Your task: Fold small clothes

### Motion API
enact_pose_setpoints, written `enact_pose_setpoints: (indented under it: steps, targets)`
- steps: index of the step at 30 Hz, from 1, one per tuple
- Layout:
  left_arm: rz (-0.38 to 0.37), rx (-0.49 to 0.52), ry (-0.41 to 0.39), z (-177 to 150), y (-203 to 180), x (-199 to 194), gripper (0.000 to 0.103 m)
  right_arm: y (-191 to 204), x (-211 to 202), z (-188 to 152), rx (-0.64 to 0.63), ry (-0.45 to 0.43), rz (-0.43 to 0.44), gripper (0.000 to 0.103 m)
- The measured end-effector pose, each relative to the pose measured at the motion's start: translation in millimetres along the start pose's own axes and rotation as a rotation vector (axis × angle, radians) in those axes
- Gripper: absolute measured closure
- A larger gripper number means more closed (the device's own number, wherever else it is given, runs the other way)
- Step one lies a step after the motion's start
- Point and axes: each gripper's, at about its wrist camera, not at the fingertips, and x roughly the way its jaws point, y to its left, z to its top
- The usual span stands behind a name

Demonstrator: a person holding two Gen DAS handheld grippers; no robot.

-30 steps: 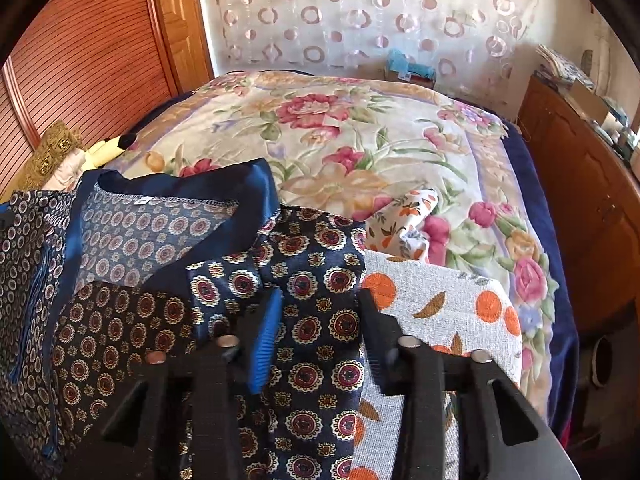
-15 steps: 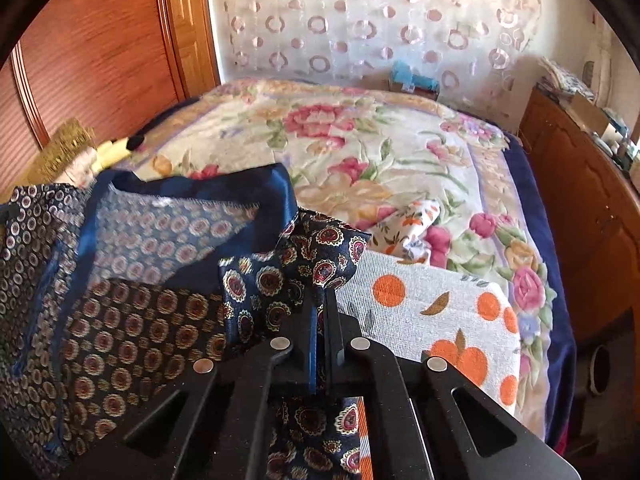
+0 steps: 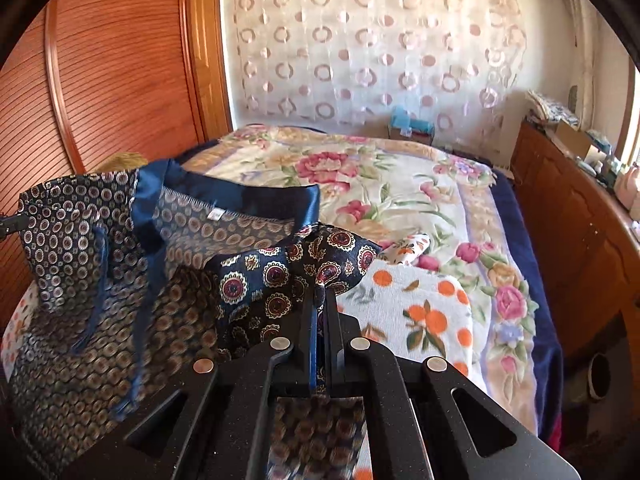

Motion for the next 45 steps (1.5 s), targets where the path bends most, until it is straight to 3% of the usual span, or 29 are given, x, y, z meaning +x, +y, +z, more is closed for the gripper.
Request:
enact_pose_setpoints:
  steps: [12,22,30,35,39,45]
  targets:
    - [-0.043,-0.04,-0.038,-65,-2,-59,0.1,17,-104,-84,-0.003,-0.068,0.015,0.101]
    - [-0.069,-0.142,0.005,-151,3,-98,0.1,43,-182,-170,-0.039,-0.011,0.055,0.101]
    - [-0.064,-0.189,0.02,-181,9,-124,0.1,36,-222,-199,-0.015,0.022,0.068,0.101]
    - [-0.071,-0.153,0.036,-186,-1,-133,0.1,36,-235,-215,0.019,0.064,0.056,0.101]
    - [-0.069,-0.135,0.069,-194,-5,-128,0.1,41,-223,-229,0.054,0.129,0.066,0.101]
    - [-0.052,-0.128,0.083,-196,2,-131,0.1,44,-212,-224,0.043,0.16,0.068,0.101]
